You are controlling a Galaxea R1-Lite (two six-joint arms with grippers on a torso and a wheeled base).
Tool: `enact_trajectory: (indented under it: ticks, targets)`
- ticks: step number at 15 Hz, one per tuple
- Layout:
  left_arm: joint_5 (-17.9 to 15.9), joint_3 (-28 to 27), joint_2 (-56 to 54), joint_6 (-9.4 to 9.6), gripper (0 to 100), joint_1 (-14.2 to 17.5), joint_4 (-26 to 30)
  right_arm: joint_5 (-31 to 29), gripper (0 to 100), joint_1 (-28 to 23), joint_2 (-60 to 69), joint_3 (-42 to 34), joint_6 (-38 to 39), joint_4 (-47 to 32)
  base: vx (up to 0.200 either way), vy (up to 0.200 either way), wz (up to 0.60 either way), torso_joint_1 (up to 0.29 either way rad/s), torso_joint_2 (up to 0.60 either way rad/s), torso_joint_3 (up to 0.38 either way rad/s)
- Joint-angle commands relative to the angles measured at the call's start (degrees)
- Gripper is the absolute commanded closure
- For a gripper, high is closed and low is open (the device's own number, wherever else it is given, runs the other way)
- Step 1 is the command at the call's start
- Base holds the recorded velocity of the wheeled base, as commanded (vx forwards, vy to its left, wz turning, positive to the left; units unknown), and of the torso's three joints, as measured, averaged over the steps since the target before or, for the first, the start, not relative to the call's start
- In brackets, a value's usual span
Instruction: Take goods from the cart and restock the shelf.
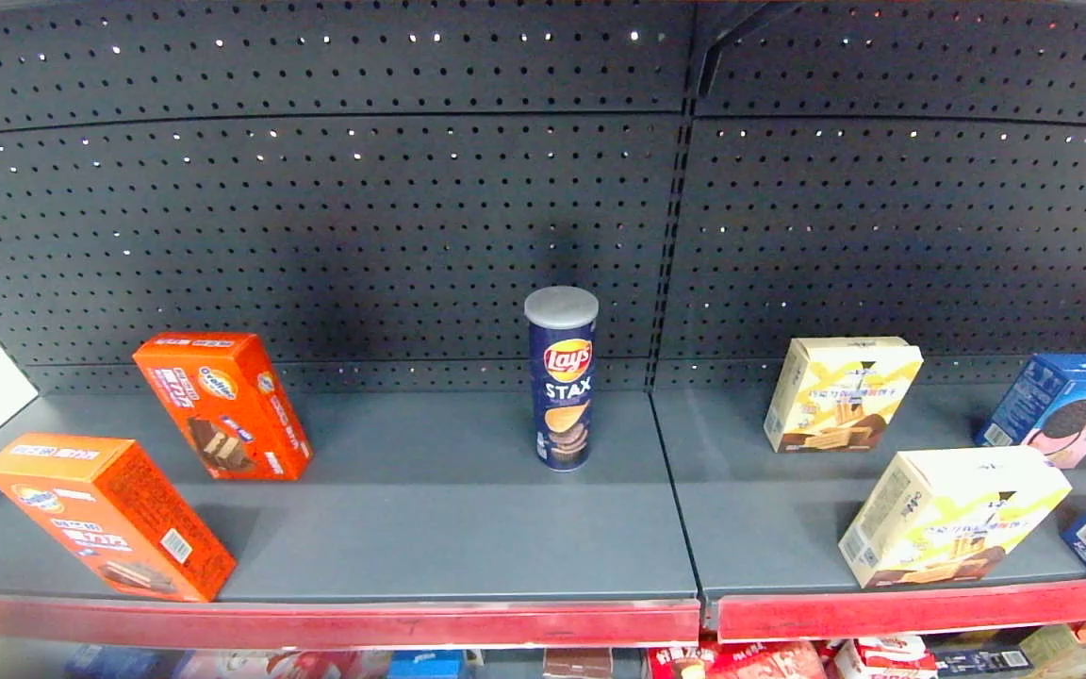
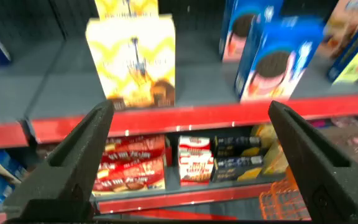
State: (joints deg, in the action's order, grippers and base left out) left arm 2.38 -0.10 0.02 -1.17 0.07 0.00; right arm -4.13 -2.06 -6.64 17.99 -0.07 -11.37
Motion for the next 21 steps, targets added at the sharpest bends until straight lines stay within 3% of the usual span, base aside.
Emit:
enact_trajectory:
  ticks: [1,3,6,9,11,21]
  targets:
    - [0.00,0.01,-0.02,0.03,0,0.01,0.00,0.62,0,2.59,-5.22,10.04,0.25,-4.62,0.000,0.000,0.00,0.000,0.00,0.000]
    - [0.00,0.01,-0.02,-0.06,0,0.01,0.00,-0.26,0,2.50,-4.17,8.81,-0.72,-6.47,0.000,0.000,0.00,0.000,0.00,0.000]
    - [0.00,0.01,-0.02,-0.06,0,0.01,0.00,-9.49,0,2.50,-3.64,7.49,-2.48,-6.82,0.000,0.000,0.00,0.000,0.00,0.000]
    - [0.00,0.01,-0.02,-0.06,0,0.01,0.00,-9.23,0,3.20,-4.17,7.76,-3.18,-6.82,0.000,0.000,0.00,0.000,0.00,0.000]
    - [-2.90,0.10,-0.02,2.66,0,-0.07,0.09,-9.31,0,2.76,-4.61,7.67,-3.35,-6.82,0.000,0.000,0.00,0.000,0.00,0.000]
    - [-3.52,0.01,-0.02,2.93,0,-0.07,0.09,-9.84,0,2.15,-4.34,8.02,-4.94,-6.82,0.000,0.000,0.00,0.035,-0.07,-0.039]
